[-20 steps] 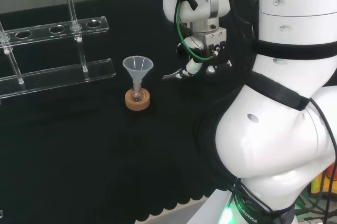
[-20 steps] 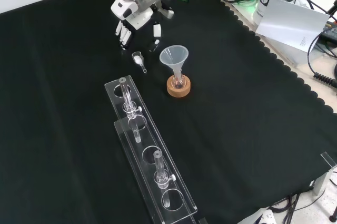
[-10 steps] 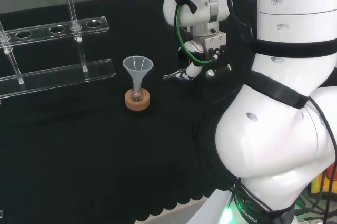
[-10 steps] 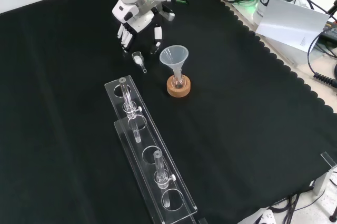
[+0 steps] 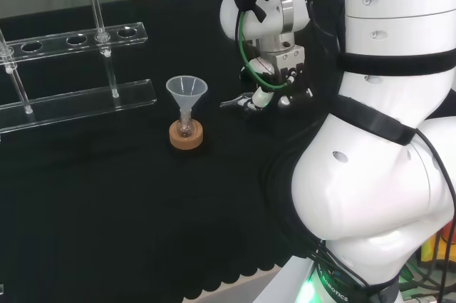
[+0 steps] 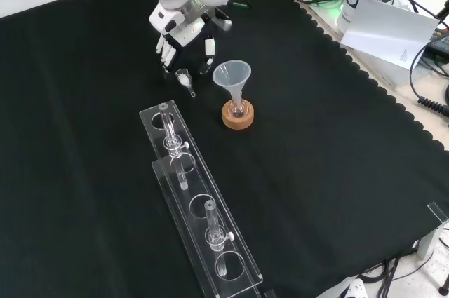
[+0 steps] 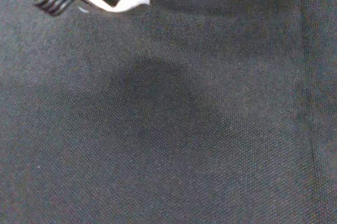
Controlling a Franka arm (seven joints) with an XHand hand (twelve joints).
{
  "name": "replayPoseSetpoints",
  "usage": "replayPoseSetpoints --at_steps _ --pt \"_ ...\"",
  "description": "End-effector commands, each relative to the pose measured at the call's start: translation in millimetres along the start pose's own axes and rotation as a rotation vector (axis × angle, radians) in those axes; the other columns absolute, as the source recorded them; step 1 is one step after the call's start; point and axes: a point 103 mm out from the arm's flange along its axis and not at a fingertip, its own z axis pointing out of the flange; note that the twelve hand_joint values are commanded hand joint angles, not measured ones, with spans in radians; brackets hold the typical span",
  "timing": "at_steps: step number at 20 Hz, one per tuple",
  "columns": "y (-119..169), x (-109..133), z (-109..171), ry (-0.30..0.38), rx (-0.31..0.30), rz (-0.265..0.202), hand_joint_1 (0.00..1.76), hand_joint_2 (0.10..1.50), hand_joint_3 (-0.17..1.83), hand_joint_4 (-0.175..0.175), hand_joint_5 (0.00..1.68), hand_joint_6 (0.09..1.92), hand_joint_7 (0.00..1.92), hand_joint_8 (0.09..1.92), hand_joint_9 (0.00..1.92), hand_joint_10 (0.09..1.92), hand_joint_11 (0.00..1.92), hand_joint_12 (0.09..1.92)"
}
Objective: Pick up the weighing funnel.
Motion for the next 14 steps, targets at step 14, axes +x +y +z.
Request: replayPoseSetpoints --at_steps 14 --pt "9.0 8.6 3.3 -0.021 0.004 -0.002 0.89 0.63 0.61 -0.058 0.48 0.62 0.56 0.74 0.81 0.5 0.58 1.21"
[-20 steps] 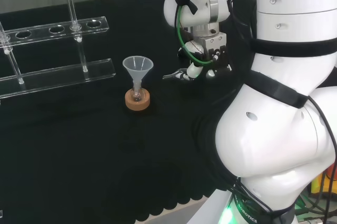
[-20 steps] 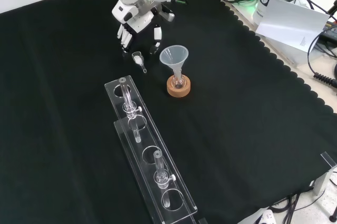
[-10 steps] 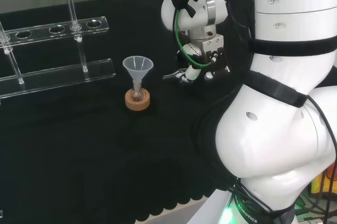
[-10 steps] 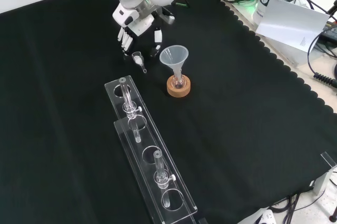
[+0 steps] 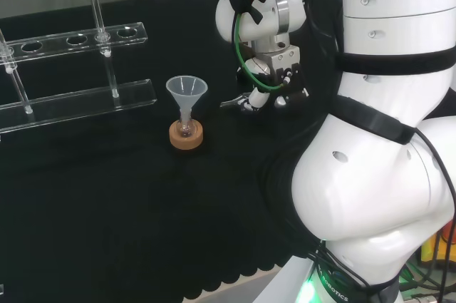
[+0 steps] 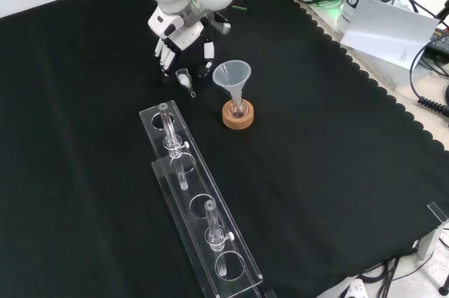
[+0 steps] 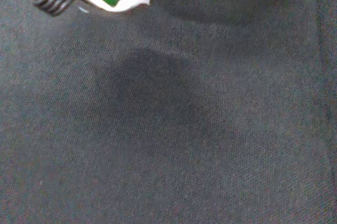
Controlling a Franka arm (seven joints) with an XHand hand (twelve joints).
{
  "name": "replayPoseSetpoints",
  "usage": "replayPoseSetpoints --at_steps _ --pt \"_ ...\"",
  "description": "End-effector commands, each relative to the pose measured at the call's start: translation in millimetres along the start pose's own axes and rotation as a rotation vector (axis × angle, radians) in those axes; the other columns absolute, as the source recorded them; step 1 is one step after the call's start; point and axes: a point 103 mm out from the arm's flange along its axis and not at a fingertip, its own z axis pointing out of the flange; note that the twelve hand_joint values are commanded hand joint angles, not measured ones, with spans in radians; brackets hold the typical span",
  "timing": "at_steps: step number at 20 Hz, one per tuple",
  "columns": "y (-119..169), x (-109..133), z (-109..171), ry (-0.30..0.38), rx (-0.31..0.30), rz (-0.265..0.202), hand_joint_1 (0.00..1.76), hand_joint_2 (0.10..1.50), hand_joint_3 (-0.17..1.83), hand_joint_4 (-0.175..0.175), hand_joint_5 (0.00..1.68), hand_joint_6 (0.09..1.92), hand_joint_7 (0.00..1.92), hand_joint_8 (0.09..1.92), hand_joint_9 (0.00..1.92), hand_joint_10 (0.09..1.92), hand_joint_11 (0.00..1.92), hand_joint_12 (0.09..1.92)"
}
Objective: Pick up the weighing funnel.
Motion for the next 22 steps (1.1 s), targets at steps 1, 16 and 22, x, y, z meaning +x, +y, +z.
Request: replayPoseSetpoints --at_steps 1,16,22 --pt "3.0 2.7 1.3 -0.006 0.002 0.005 0.89 0.63 0.61 -0.058 0.48 0.63 0.56 0.74 0.81 0.5 0.58 1.21" --pt "6.7 1.5 5.5 -0.001 0.003 -0.005 0.89 0.64 0.61 -0.055 0.52 0.68 0.58 0.74 0.82 0.5 0.59 1.2" --pt "7.7 4.1 8.7 -0.011 0.001 -0.002 0.9 0.64 0.61 -0.051 0.55 0.71 0.59 0.75 0.84 0.5 0.6 1.2"
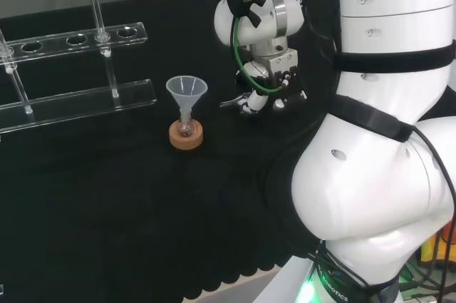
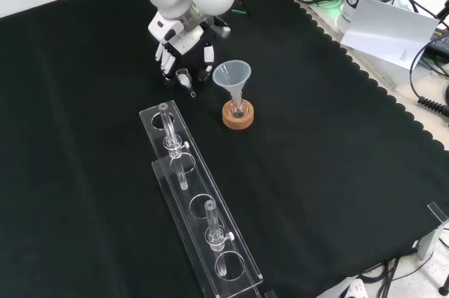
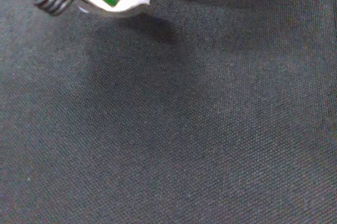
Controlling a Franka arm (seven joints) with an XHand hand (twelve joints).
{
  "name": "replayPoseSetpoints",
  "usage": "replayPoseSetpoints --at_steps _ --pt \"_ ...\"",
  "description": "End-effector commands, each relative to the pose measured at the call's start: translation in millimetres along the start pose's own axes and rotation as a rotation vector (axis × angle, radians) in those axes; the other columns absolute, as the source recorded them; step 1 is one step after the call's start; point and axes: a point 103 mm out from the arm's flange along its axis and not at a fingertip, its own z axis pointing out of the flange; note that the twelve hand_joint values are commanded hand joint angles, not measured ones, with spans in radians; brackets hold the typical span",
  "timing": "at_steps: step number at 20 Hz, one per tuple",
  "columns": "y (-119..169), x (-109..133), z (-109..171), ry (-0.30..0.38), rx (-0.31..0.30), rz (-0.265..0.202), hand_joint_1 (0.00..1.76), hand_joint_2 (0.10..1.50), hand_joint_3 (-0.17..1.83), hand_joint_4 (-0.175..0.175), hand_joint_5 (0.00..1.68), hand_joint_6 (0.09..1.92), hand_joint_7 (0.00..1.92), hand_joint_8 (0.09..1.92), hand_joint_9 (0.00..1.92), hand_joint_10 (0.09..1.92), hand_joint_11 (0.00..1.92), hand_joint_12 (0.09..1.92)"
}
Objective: Pick up the weighing funnel.
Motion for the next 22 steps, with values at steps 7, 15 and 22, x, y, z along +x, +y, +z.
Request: replayPoseSetpoints --at_steps 7,15,22 --pt "0.6 4.6 1.2 -0.012 -0.001 -0.001 0.9 0.64 0.61 -0.049 0.57 0.73 0.6 0.74 0.84 0.5 0.61 1.19" --pt "3.1 0.7 3.2 -0.037 0.002 -0.011 0.9 0.65 0.62 -0.039 0.63 0.76 0.61 0.74 0.86 0.49 0.62 1.19" --pt "2.8 4.6 3.3 -0.041 -0.011 -0.009 0.91 0.69 0.6 -0.024 0.73 0.78 0.65 0.73 0.9 0.47 0.67 1.16"
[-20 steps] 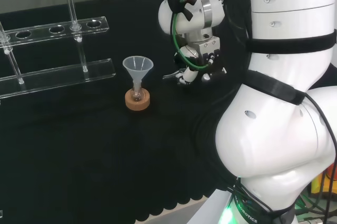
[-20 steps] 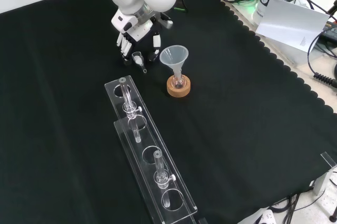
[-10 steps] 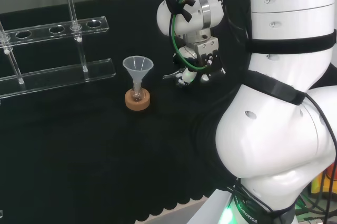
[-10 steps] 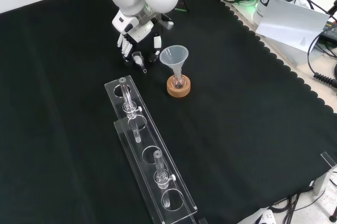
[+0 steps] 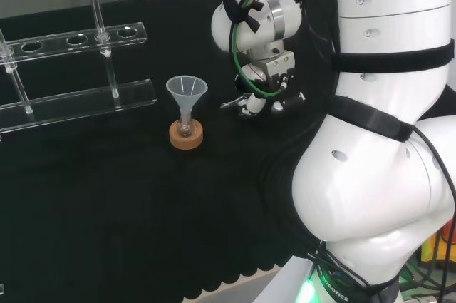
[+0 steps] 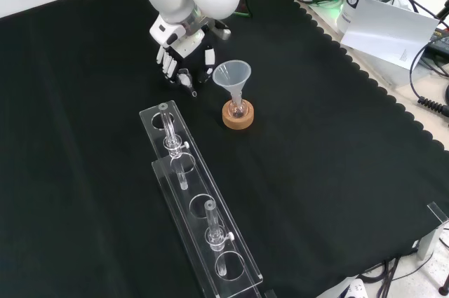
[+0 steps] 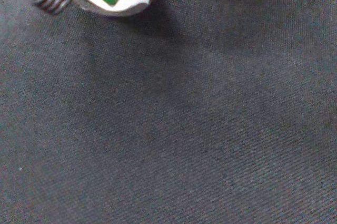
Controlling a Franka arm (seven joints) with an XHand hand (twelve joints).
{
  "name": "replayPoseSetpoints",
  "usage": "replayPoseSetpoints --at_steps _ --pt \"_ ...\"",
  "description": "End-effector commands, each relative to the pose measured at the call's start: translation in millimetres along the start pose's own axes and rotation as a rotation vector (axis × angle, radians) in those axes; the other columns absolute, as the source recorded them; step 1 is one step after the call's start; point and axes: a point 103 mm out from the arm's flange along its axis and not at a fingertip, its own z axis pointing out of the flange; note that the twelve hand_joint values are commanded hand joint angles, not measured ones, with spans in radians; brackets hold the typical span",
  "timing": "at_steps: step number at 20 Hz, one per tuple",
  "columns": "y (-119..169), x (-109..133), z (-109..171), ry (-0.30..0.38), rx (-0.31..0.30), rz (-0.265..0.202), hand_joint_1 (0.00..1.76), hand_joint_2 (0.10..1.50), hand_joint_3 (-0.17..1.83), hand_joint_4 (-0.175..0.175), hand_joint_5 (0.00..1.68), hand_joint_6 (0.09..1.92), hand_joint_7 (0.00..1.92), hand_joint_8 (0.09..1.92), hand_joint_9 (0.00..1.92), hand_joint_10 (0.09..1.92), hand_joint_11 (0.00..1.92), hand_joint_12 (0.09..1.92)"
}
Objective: Pick up the weighing funnel.
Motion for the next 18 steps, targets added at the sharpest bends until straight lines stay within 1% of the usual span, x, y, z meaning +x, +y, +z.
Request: replayPoseSetpoints --at_steps 1,4,6,7,8,9,10,11,13,14,17,18 --pt "0.6 1.8 -0.7 -0.006 -0.016 0.0 0.91 0.7 0.6 -0.019 0.76 0.77 0.66 0.73 0.91 0.47 0.67 1.16" --pt "1.0 1.4 -1.2 -0.013 -0.021 0.004 0.9 0.73 0.59 -0.009 0.81 0.76 0.69 0.72 0.94 0.45 0.7 1.14" --pt "2.3 -3.2 -2.7 -0.023 -0.021 0.012 0.9 0.76 0.58 0.003 0.87 0.74 0.72 0.71 0.97 0.43 0.74 1.11" --pt "2.5 -4.6 -4.0 -0.031 -0.023 0.017 0.94 0.85 0.45 0.066 0.91 0.84 0.74 0.7 1.0 0.41 0.77 1.1" --pt "2.5 -4.8 -5.1 -0.035 -0.024 0.017 0.97 0.94 0.31 0.116 0.94 0.92 0.76 0.7 1.02 0.4 0.8 1.08" --pt "2.2 -5.1 -5.8 -0.039 -0.024 0.019 0.99 1.0 0.2 0.145 0.96 0.97 0.78 0.7 1.05 0.38 0.83 1.07" --pt "1.8 -5.3 -6.4 -0.043 -0.025 0.019 1.0 1.04 0.14 0.161 0.97 0.99 0.79 0.7 1.07 0.37 0.85 1.05" --pt "1.3 -5.5 -7.0 -0.051 -0.026 0.018 1.01 1.06 0.1 0.169 0.98 0.99 0.81 0.7 1.08 0.36 0.87 1.04" --pt "0.6 -5.1 -8.6 -0.075 -0.028 0.014 1.03 1.07 0.05 0.172 1.01 0.95 0.87 0.69 1.14 0.34 0.91 1.01" --pt "0.4 -5.3 -9.1 -0.083 -0.027 0.015 1.04 1.07 0.04 0.166 1.03 0.93 0.91 0.67 1.17 0.32 0.94 0.99" --pt "0.0 -7.4 -10.2 -0.094 -0.02 0.015 1.07 1.06 0.03 0.111 1.07 0.88 1.01 0.61 1.25 0.24 1.02 0.92" --pt "-0.3 -6.8 -11.1 -0.097 -0.019 0.015 1.08 1.05 0.03 0.099 1.08 0.87 1.03 0.6 1.27 0.22 1.03 0.91"
